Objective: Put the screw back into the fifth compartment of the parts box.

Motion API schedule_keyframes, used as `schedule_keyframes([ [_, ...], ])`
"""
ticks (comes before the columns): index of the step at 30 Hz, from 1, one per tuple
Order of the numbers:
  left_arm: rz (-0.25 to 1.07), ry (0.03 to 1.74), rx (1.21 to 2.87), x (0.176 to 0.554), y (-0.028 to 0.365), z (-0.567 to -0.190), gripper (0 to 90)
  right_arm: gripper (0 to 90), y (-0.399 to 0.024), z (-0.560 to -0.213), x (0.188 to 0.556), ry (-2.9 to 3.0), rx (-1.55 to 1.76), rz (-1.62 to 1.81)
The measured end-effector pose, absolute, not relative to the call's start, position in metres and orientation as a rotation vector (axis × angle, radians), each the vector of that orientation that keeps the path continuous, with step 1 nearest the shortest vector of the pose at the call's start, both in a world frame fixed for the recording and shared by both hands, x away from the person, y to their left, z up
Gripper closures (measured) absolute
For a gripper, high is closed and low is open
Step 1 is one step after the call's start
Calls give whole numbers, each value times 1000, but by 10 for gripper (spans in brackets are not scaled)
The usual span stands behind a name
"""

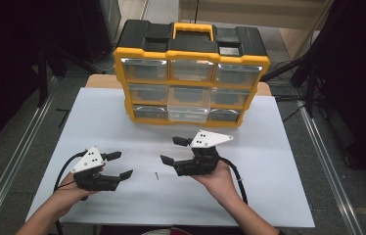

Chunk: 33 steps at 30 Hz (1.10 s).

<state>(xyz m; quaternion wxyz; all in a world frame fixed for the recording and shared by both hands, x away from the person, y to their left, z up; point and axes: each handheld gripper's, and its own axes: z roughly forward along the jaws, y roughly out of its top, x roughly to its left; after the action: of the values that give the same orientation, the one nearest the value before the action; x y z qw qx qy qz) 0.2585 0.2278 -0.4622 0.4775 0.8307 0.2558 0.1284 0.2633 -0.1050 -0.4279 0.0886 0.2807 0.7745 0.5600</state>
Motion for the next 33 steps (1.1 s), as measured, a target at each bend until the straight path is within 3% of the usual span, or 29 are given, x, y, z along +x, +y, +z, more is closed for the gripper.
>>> schedule_keyframes([
  [33,316,620,2028,258,228,-461,257,291,-86,-462,258,2396,821,1572],
])
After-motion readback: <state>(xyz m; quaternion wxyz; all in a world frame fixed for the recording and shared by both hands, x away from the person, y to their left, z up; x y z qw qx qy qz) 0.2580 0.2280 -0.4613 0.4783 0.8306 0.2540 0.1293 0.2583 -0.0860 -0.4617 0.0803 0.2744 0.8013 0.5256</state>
